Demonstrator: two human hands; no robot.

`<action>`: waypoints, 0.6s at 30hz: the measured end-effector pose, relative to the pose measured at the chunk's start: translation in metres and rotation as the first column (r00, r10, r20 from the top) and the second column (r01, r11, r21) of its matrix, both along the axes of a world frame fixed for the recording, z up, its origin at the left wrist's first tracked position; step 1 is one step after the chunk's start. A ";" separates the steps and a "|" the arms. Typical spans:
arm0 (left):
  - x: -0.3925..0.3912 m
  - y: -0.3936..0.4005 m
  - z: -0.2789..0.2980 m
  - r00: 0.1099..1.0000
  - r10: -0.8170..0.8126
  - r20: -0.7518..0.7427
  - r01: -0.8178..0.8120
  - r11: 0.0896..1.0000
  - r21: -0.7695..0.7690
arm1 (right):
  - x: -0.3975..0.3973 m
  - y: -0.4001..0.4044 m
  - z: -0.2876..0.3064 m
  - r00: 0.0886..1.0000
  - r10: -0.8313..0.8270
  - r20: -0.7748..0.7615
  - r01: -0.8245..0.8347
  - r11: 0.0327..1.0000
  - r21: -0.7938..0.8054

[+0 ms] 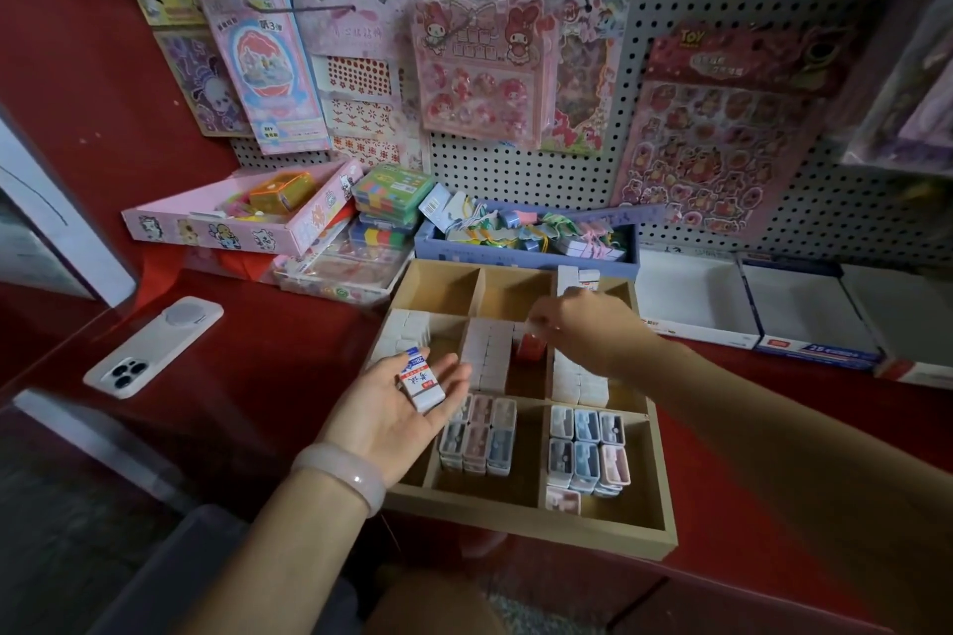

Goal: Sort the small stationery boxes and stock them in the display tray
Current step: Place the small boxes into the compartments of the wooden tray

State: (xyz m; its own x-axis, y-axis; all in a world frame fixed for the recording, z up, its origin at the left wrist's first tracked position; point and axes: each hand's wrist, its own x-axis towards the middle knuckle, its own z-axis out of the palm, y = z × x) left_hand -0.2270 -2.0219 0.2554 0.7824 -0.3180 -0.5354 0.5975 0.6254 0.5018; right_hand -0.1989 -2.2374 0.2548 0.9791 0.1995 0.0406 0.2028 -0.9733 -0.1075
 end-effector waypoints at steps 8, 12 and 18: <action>0.002 0.006 -0.002 0.999 -0.027 0.027 0.027 1.000 -0.014 | 0.010 0.018 -0.025 0.979 0.100 0.180 -0.056 0.971 -0.233; -0.001 0.003 0.000 1.000 -0.022 0.012 0.022 1.000 0.001 | 0.009 0.023 -0.033 0.995 0.076 0.058 -0.058 0.962 -0.267; -0.008 0.001 0.008 0.999 -0.037 0.034 0.036 0.999 0.037 | 0.007 0.025 -0.013 1.000 -0.014 -0.026 0.012 0.996 -0.091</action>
